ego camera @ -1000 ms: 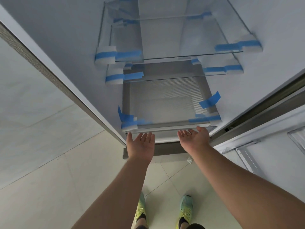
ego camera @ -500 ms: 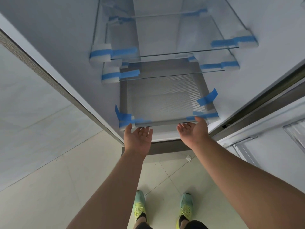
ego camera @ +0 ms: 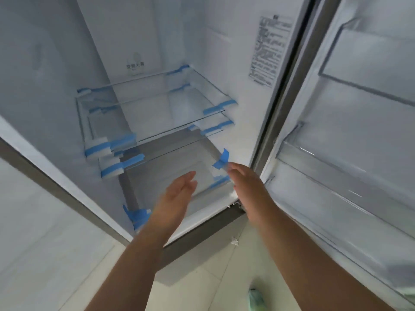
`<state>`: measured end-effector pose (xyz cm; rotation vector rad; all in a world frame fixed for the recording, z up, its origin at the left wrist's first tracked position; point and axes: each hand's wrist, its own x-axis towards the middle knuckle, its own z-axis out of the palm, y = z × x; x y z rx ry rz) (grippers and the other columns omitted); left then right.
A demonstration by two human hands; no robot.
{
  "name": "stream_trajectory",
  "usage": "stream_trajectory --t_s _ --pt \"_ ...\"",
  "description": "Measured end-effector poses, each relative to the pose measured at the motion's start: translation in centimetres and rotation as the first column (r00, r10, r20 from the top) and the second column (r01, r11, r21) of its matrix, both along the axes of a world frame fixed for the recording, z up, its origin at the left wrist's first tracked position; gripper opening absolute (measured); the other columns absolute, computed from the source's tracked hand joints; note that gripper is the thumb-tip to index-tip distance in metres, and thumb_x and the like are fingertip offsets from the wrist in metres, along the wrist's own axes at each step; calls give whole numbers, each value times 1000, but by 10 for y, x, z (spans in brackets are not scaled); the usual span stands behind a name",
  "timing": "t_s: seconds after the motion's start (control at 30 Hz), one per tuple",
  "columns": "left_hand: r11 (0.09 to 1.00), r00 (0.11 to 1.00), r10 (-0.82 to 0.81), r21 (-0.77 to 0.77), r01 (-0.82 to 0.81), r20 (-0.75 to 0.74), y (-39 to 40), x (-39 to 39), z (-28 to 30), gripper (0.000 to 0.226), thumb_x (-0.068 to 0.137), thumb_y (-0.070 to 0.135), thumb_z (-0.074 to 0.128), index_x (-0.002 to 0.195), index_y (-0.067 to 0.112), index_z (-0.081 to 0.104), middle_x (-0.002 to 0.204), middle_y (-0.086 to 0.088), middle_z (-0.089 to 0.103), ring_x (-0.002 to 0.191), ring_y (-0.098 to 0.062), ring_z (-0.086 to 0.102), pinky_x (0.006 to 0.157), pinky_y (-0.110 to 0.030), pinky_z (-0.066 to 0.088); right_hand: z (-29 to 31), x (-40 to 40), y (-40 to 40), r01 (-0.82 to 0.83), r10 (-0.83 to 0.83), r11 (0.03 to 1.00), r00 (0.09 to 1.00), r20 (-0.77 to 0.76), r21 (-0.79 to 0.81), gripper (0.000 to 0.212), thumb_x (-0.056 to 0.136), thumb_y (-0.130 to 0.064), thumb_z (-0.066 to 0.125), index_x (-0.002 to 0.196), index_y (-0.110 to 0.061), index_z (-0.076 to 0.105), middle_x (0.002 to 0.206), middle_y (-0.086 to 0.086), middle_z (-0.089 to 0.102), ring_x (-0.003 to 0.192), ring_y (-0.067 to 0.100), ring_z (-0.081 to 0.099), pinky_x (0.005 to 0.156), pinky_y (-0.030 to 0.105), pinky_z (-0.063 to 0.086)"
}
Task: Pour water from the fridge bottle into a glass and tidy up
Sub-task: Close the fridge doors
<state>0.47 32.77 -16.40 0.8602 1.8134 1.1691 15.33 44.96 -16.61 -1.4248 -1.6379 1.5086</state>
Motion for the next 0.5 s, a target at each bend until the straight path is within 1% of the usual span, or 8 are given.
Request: stream_trajectory --t_s 0.03,0.07,0.13,0.17,0.2,0.27,0.4,0.5 --pt "994 975 -107 -20 105 -193 -1 1 15 48 99 61 51 144 44 53 153 15 51 133 -8 52 118 -36 36 17 9 -11 -19 10 995 996 87 98 38 104 -33 51 141 -30 58 137 -11 62 125 12 58 110 36 41" --pt "980 913 -196 -50 191 -359 0 4 29 46 103 54 50 148 43 50 154 16 48 134 -8 50 116 -33 36 35 18 -22 -24 -9 982 985 173 186 45 105 -36 50 150 -32 50 148 -10 56 133 14 54 113 34 39" --pt "938 743 -317 -77 339 -590 3 14 55 50 105 48 50 154 40 42 158 18 43 141 -8 45 120 -33 35 64 42 -43 -18 -98 938 944 314 347 53 105 -42 49 156 -35 38 157 -11 47 139 15 49 116 35 37" --pt "915 669 -346 -77 397 -658 6 22 69 53 104 47 50 155 40 39 160 19 40 145 -7 41 122 -32 32 75 54 -51 -20 -149 910 915 374 414 56 105 -45 48 158 -36 34 161 -12 41 144 15 45 119 35 34" --pt "891 614 -360 -63 450 -702 9 31 83 54 104 46 51 156 39 38 162 18 39 148 -7 38 123 -31 30 86 68 -60 -26 -203 880 882 425 474 59 105 -46 47 160 -35 30 166 -13 34 149 13 38 121 34 29" --pt "841 544 -367 -19 541 -754 16 56 114 55 104 44 50 157 35 39 163 16 38 150 -8 36 126 -35 29 105 97 -75 -8 -331 819 810 484 574 62 105 -50 45 162 -35 26 170 -14 24 155 10 26 124 31 22" --pt "709 350 -320 22 705 -880 27 121 169 58 106 43 47 161 32 32 167 12 32 153 -11 32 124 -35 29 144 160 -103 134 -519 749 728 448 649 65 103 -53 49 161 -33 29 170 -12 25 154 11 30 122 31 27" --pt "610 253 -279 33 792 -926 32 172 202 60 106 44 46 162 31 29 169 11 28 154 -13 30 123 -38 30 172 204 -122 190 -622 692 647 441 696 69 102 -52 51 162 -28 27 170 -9 24 154 14 28 122 33 28"
